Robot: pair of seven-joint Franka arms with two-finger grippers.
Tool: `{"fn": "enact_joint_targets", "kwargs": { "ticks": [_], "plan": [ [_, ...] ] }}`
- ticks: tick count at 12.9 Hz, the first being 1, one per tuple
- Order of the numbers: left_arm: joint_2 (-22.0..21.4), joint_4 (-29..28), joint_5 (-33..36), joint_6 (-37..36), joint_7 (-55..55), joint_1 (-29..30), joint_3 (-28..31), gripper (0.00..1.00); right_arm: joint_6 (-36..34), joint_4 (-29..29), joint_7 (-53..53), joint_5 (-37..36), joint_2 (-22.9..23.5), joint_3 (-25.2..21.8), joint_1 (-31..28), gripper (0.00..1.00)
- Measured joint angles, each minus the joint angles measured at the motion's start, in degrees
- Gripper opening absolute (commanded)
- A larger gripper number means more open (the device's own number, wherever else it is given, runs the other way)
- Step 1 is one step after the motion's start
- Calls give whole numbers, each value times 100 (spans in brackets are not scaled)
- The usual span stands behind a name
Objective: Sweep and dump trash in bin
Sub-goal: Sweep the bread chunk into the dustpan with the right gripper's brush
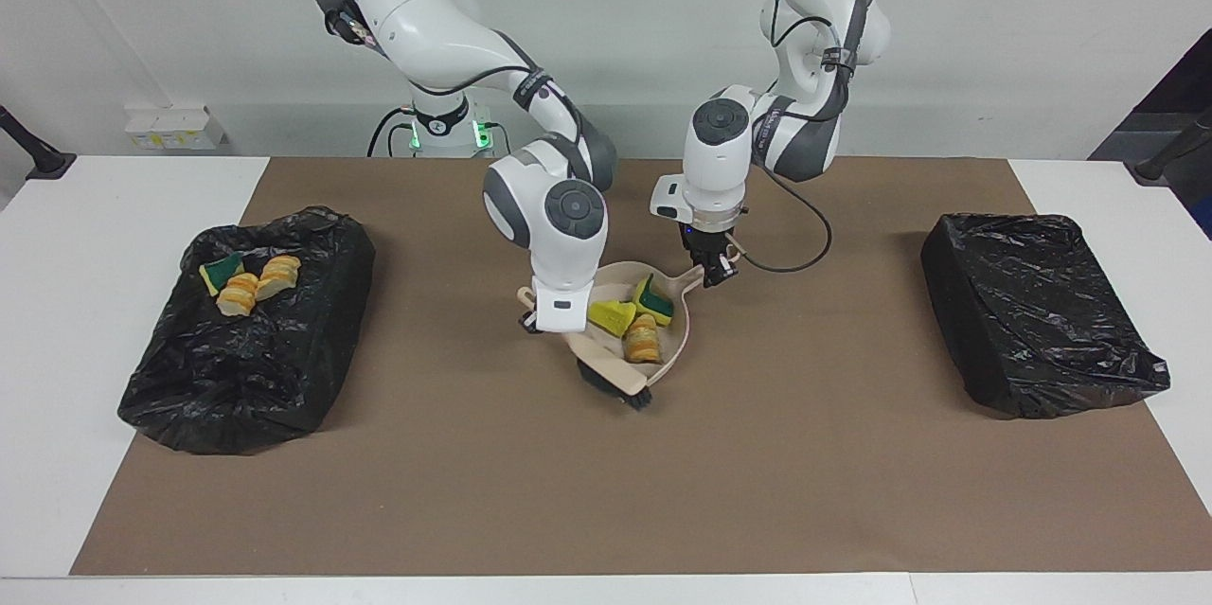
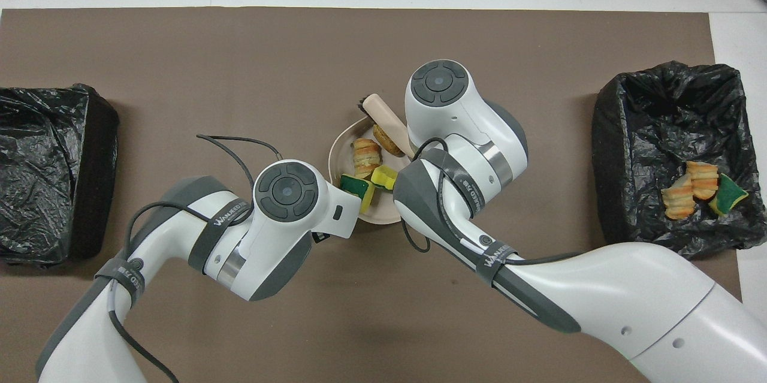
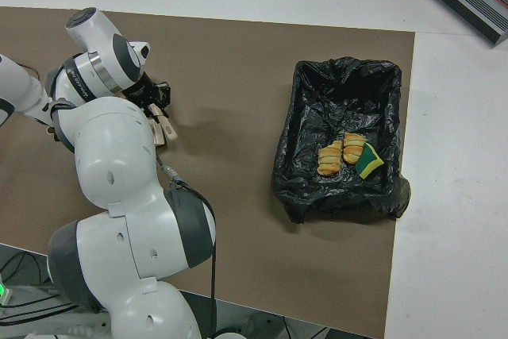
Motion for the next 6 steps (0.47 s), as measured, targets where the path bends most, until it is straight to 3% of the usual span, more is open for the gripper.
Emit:
{"fn": "enact_joint_targets", "kwargs": {
  "ticks": [6],
  "plan": [
    [0,1,0,0,128,1,9,0,-747,-23,216,263,-267,71,-120,0]
  ]
}}
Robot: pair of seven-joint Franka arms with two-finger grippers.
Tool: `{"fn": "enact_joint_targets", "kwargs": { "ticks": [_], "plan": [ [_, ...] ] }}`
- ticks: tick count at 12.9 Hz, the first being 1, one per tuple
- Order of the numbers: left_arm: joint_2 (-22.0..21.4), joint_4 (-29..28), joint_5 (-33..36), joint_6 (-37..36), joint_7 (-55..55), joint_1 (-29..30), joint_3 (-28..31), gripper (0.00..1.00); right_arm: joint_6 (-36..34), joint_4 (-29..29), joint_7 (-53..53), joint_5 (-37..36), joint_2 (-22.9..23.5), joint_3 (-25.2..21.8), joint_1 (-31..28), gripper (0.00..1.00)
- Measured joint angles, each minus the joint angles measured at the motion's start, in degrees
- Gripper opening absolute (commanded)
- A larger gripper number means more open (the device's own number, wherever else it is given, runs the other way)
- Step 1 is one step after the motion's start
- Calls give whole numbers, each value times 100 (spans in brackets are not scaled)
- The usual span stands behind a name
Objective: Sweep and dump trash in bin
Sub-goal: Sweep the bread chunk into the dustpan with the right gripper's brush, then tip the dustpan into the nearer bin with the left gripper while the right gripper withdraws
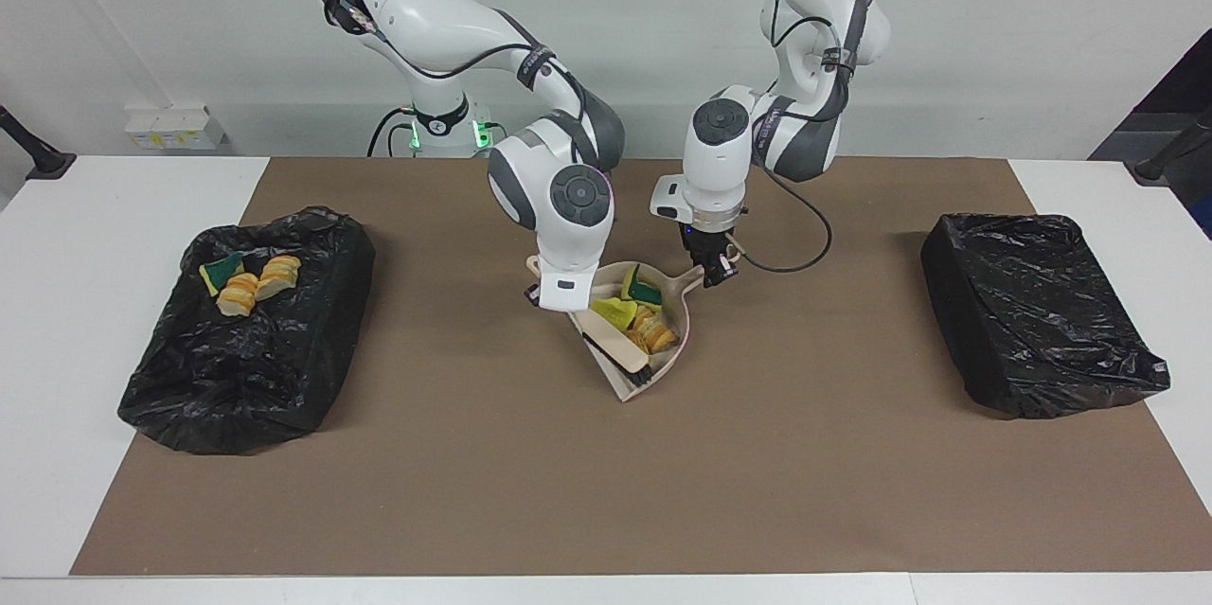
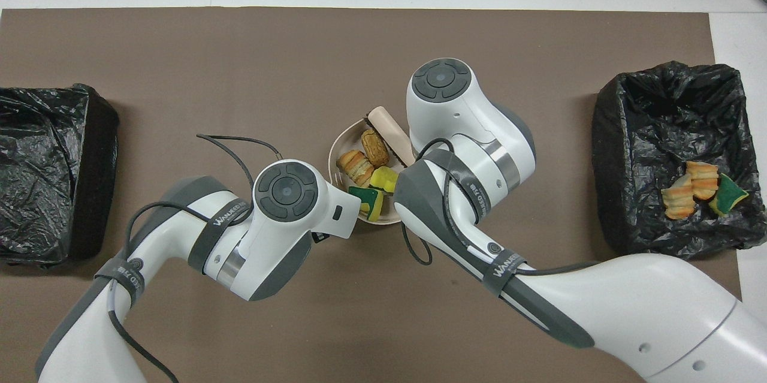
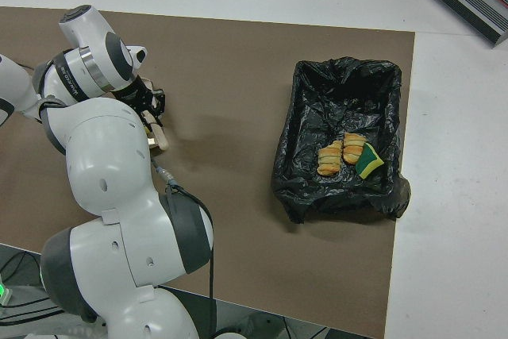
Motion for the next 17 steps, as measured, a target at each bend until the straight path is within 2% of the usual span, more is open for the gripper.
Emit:
{"fn": "enact_joint_targets", "kwargs": {
  "ticks": [3,5,8,11,13,17],
  "plan": [
    [-44,9,0,-1,669,121,30,0,-759,12,19,307,-492,10,-188,0],
    [-149,14,0,-61,1101,308,55,0,-1154,-2,442,354,-681,30,-179,0],
    [-577,28,1,-588,1681,648,84,0,-1179,-232,1453,795,-784,97,-105,0],
    [-1190,39,7,-1072,2597,1469,118,0,-707,-811,2506,1460,-984,110,39,0],
    [-1493,69,9,-1299,3367,2262,150,0,-125,-1177,3320,1750,-1036,121,447,0],
    [-1545,326,-548,-1344,4925,4000,178,0,968,-1792,4443,2193,-1048,127,1232,0]
  ]
}}
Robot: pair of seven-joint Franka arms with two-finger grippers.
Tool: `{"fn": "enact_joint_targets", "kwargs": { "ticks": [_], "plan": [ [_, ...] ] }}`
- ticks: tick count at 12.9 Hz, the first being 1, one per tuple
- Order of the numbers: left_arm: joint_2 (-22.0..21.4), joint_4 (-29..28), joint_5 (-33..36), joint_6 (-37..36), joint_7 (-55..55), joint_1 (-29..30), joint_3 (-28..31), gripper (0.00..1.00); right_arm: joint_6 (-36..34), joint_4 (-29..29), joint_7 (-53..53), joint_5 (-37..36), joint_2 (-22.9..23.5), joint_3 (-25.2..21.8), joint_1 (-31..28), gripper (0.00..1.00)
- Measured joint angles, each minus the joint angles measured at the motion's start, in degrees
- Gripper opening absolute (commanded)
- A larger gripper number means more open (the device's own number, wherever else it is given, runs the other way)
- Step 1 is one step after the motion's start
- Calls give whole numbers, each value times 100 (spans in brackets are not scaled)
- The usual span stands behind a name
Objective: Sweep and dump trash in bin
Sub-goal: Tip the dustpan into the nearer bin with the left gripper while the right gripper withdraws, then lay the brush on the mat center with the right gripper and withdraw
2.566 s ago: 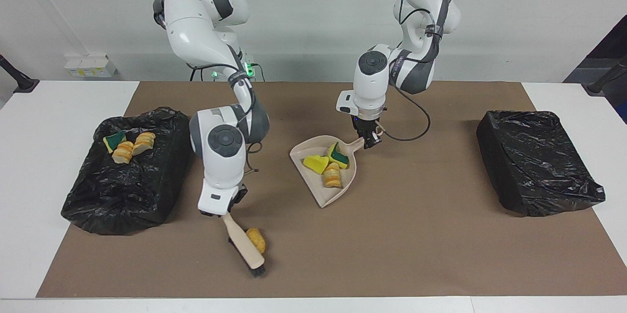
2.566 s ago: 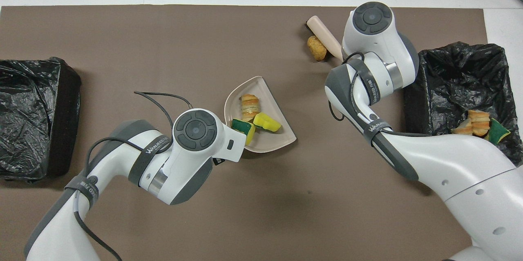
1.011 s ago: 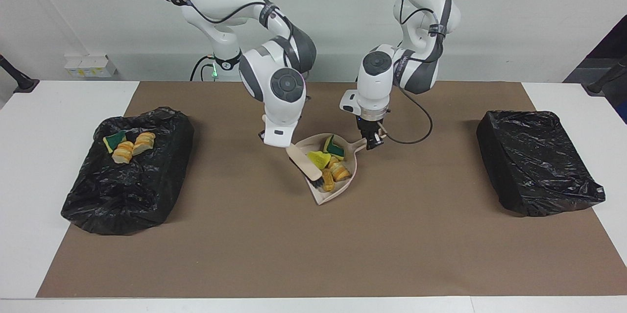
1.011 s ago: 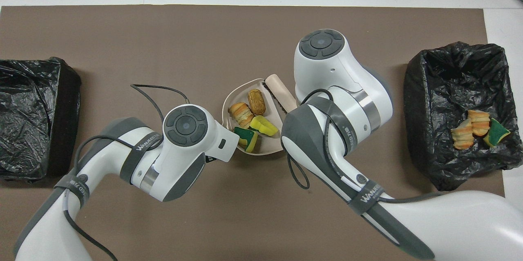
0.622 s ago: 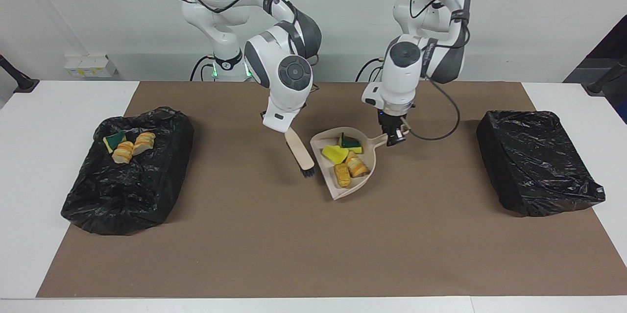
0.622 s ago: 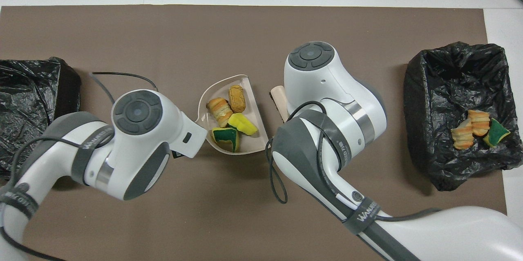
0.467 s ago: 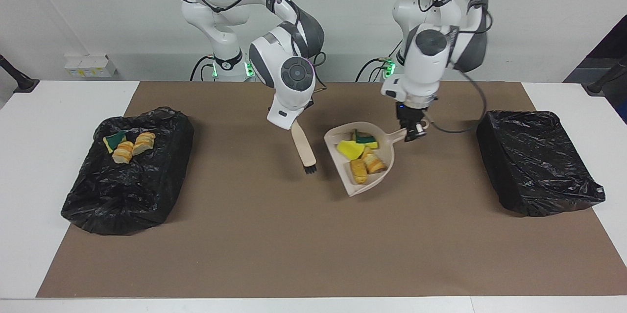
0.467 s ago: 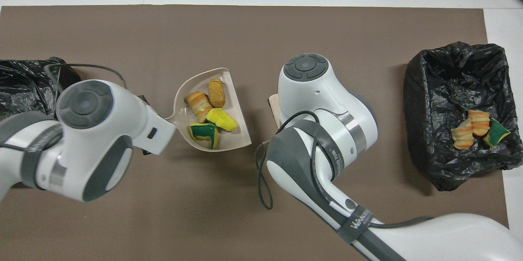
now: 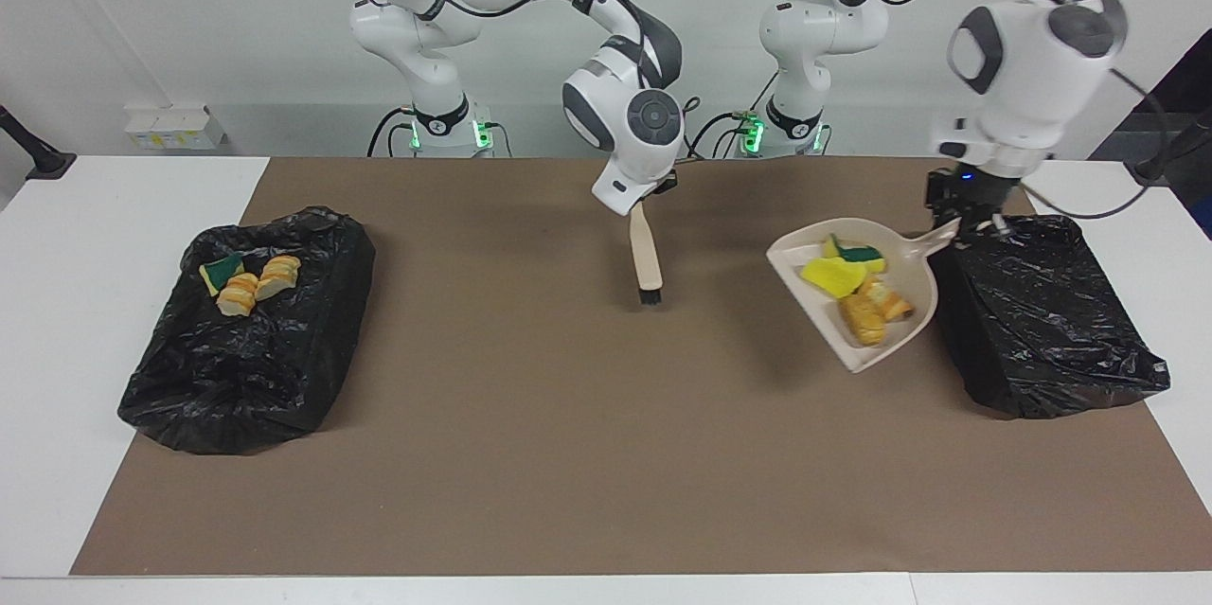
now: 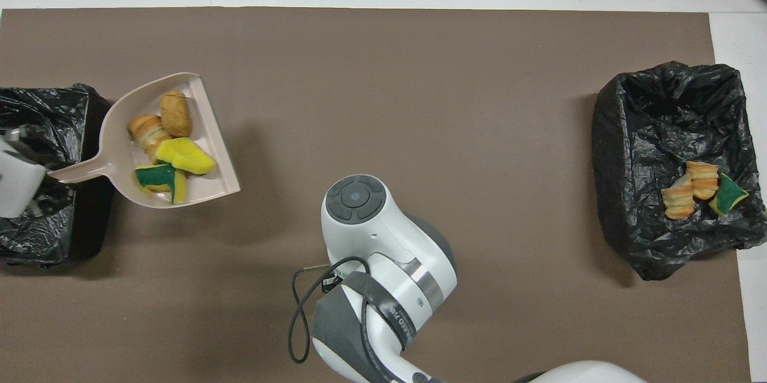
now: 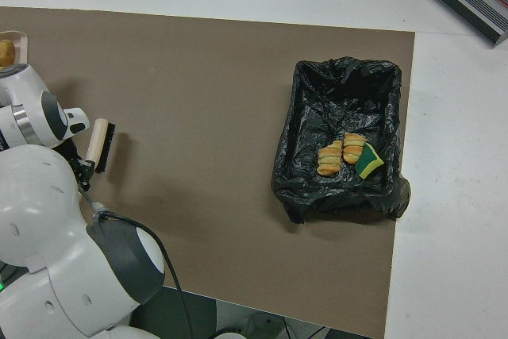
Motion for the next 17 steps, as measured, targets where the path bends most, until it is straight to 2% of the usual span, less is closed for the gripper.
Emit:
{"fn": "enact_joint_targets", "kwargs": {
  "ticks": [2,3,4,7,12,13,17],
  "plan": [
    [100,255,-221,19,726,754,13,0,354,-342,236,81,-6,0,167,0],
    [146,344,-232,86,868,1016,15,0,542,-528,256,86,-7,1,210,58],
    [189,396,-233,275,961,1268,15,0,662,-655,262,92,-20,1,250,100],
    [274,418,67,968,1137,1835,19,0,537,-621,266,94,-62,-2,259,100],
    [322,429,2276,1328,946,2141,19,0,-155,17,266,91,-294,-41,112,100],
    [322,428,2768,1328,712,2141,0,0,-239,85,266,91,-389,-42,-56,100],
    [321,422,3989,1280,321,2128,-62,0,-576,213,2,22,-943,-83,-1008,100]
  ]
}}
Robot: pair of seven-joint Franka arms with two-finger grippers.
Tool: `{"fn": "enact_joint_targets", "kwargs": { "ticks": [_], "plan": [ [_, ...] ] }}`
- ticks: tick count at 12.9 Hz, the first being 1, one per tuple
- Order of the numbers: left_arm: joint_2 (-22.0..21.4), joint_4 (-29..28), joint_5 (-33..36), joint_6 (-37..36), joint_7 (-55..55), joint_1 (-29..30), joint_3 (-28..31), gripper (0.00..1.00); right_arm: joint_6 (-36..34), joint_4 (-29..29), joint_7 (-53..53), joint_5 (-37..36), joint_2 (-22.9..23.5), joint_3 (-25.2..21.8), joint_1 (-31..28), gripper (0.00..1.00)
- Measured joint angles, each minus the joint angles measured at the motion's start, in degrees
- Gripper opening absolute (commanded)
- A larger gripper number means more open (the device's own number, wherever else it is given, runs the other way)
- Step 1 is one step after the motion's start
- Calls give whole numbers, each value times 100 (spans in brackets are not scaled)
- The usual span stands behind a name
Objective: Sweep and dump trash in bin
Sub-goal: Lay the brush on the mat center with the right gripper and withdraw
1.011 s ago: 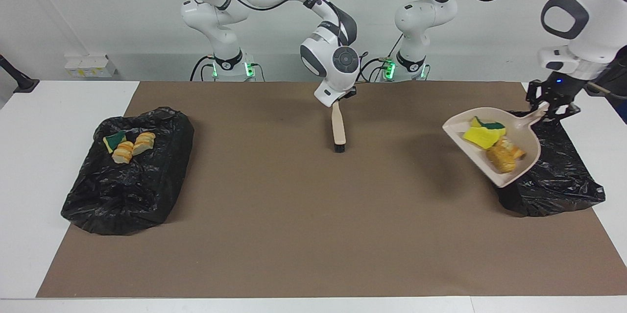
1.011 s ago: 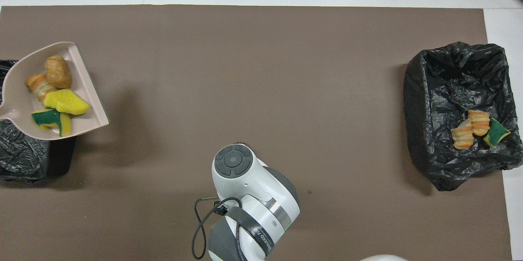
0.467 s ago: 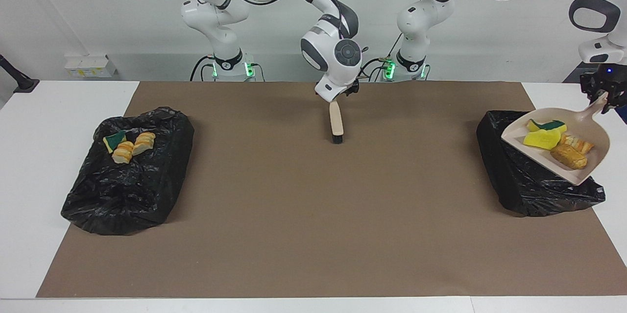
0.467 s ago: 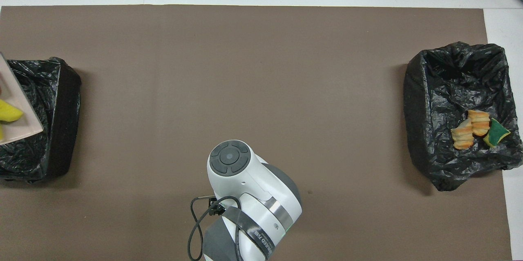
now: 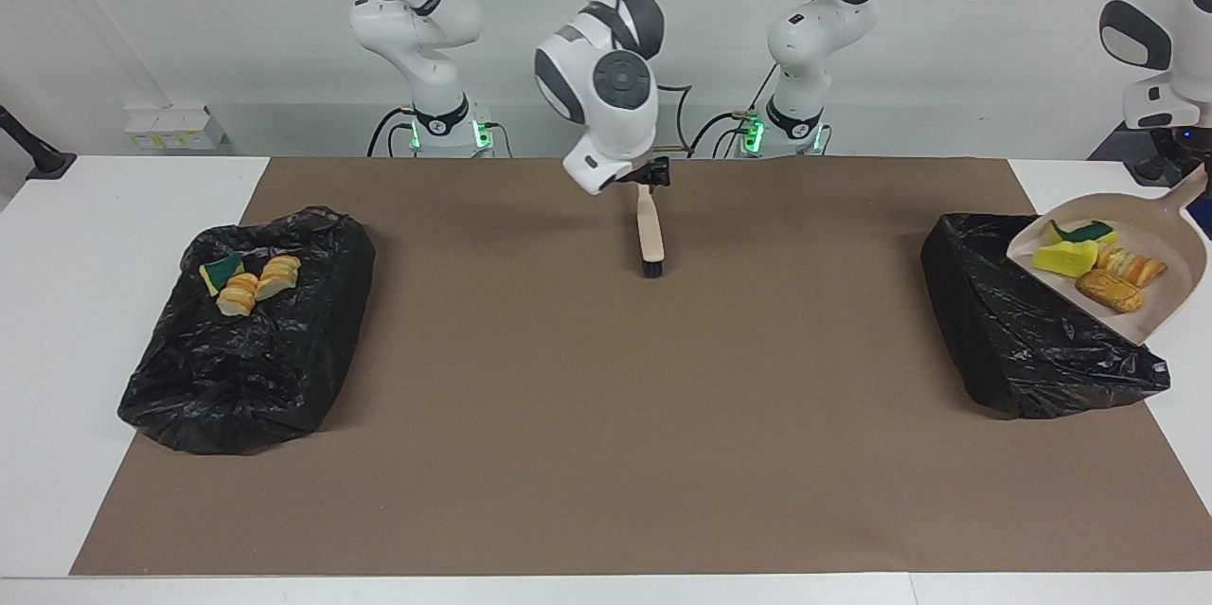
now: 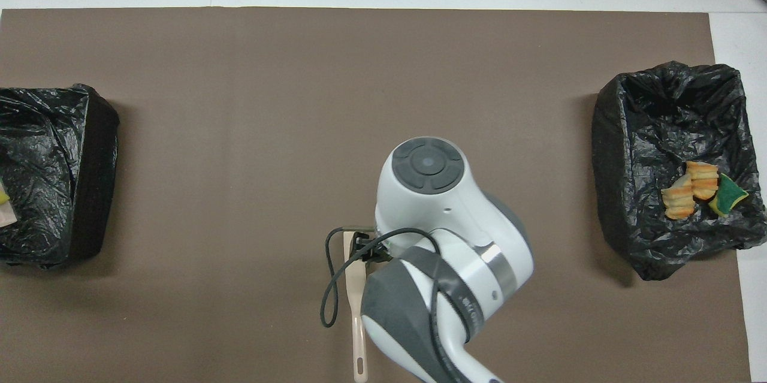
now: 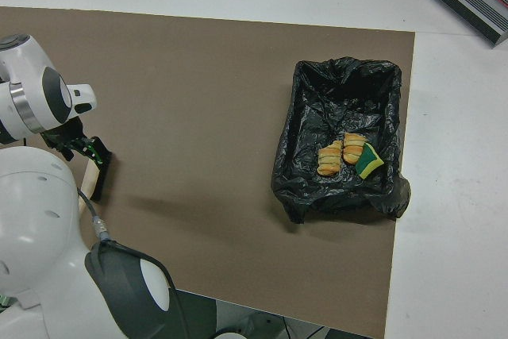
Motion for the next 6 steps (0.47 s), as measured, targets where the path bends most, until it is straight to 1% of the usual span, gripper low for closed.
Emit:
{"fn": "enact_joint_targets", "kwargs": {
  "ticks": [1,3,4,6],
  "plan": [
    [-3,0,304,-66,-22,-25,-24,0,-25,18,-124,-47,-173,-19,-207,100],
    [-16,2,659,-241,-58,-108,-65,0,-185,188,-287,-110,-465,-38,-542,100],
    [-25,4,812,-291,-67,-128,-71,0,-334,354,-420,-179,-546,-42,-669,100],
    [-62,14,1097,-329,-70,-136,-71,0,-670,766,-1104,-369,-614,-52,-994,100]
  ]
}}
